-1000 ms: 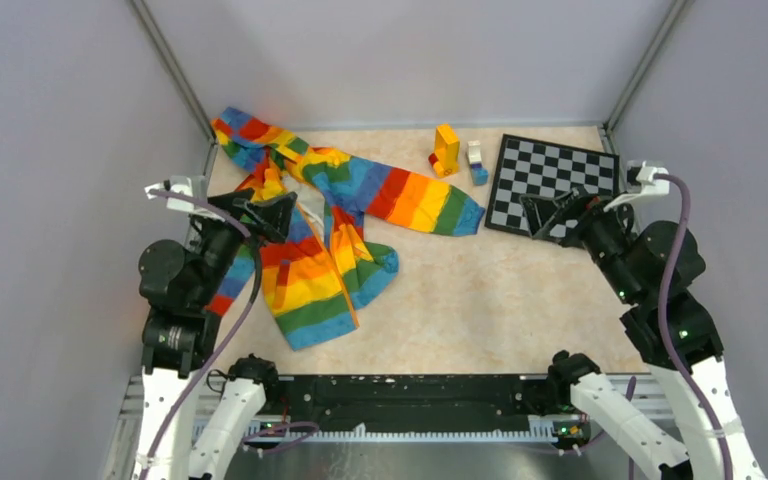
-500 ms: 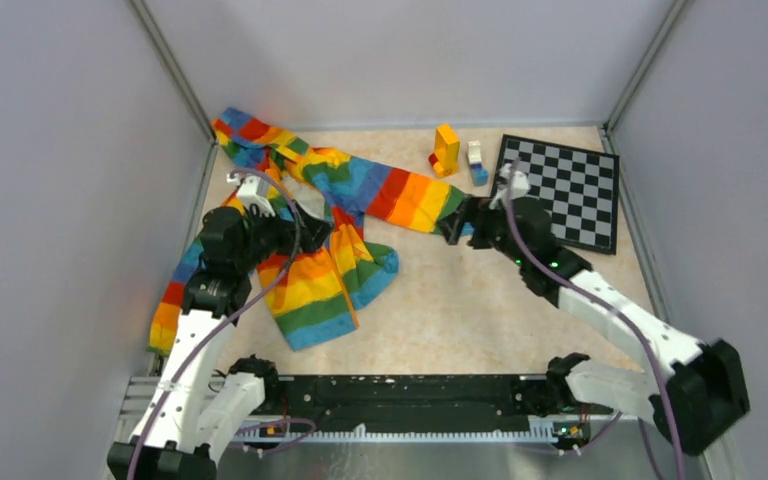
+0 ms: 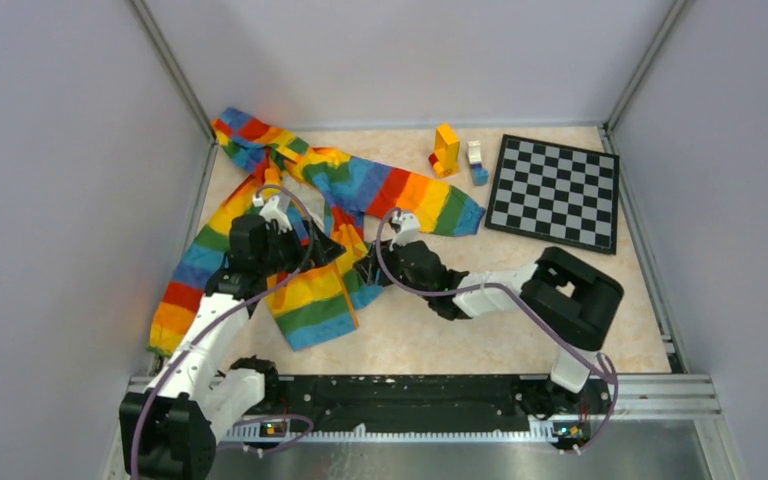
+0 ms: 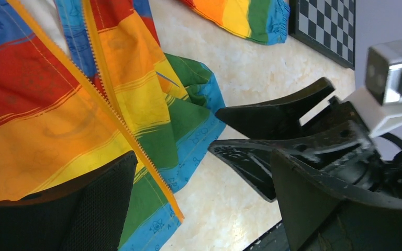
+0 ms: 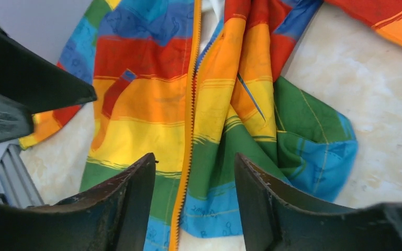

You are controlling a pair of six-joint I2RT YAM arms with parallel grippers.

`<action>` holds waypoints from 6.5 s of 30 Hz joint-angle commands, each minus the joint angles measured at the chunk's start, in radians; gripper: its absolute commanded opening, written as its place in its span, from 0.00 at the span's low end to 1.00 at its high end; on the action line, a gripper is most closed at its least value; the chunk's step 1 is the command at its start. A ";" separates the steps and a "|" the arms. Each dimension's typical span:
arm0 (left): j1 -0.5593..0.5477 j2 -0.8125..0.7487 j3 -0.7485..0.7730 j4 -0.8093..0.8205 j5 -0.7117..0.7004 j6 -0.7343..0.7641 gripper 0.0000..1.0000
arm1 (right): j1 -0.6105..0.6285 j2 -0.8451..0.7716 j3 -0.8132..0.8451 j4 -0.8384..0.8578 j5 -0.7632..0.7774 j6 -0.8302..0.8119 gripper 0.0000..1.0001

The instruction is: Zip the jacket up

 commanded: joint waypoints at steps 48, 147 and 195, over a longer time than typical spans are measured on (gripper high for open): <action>-0.331 0.003 -0.194 0.290 -0.006 -0.260 0.76 | -0.301 -0.174 -0.159 -0.356 -0.777 -0.085 0.00; -0.596 0.115 -0.444 1.042 -0.090 -0.650 0.60 | -0.262 -0.257 -0.401 0.080 -0.811 0.091 0.00; -0.593 0.109 -0.339 0.738 -0.145 -0.482 0.00 | -0.244 -0.393 -0.281 -0.412 -0.648 -0.081 0.28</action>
